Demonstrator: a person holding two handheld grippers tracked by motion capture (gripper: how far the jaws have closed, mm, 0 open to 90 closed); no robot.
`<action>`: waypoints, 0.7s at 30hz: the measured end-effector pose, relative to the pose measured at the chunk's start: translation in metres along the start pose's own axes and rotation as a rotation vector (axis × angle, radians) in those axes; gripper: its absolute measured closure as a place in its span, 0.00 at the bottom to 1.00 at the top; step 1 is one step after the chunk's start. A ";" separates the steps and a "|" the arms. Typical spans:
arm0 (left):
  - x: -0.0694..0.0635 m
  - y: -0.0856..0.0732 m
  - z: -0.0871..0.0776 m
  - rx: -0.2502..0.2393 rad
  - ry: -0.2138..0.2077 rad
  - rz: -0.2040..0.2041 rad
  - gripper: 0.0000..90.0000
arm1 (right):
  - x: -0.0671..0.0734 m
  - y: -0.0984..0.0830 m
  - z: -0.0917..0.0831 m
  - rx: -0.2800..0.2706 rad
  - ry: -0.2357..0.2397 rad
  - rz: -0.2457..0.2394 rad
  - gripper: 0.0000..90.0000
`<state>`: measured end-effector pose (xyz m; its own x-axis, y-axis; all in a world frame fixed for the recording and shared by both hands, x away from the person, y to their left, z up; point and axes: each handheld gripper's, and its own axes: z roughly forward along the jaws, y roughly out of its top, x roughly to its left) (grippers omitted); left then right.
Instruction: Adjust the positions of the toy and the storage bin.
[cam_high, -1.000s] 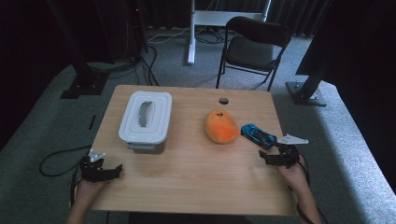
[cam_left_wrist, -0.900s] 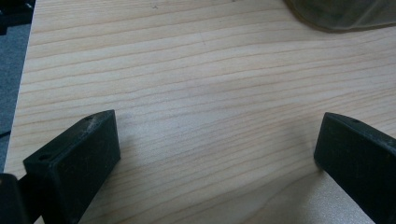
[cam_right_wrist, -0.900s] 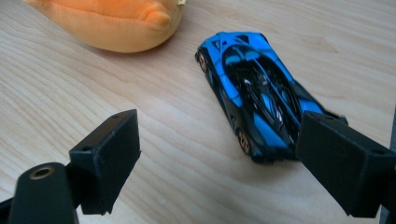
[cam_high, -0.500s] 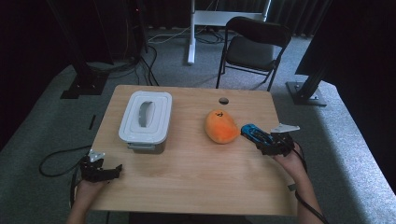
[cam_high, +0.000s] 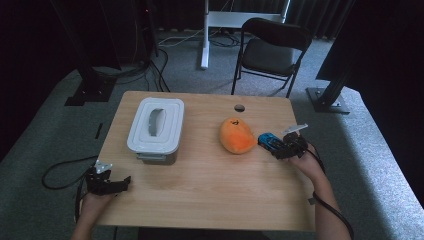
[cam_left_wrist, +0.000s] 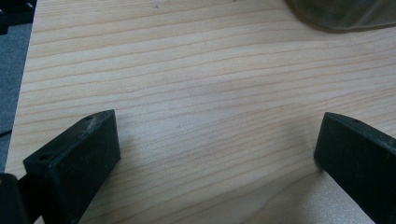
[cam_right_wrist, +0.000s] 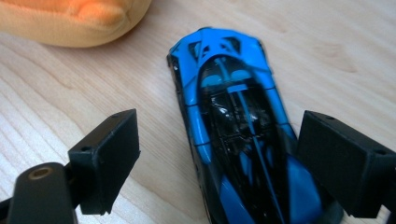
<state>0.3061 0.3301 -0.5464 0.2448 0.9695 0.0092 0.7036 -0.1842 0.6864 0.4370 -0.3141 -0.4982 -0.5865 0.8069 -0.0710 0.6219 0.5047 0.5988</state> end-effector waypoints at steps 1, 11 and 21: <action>0.000 0.000 0.000 -0.001 0.000 -0.001 0.01 | 0.000 0.001 0.003 0.012 -0.009 -0.010 0.14; 0.000 0.000 0.000 0.000 0.002 -0.004 0.01 | -0.008 0.013 0.023 0.108 -0.007 -0.046 0.14; 0.000 0.000 0.000 0.000 0.002 -0.003 0.01 | -0.017 0.019 0.035 0.174 0.035 -0.056 0.15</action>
<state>0.3060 0.3302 -0.5464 0.2412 0.9704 0.0083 0.7043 -0.1809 0.6865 0.4773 -0.3075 -0.5139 -0.6382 0.7666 -0.0706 0.6666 0.5961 0.4475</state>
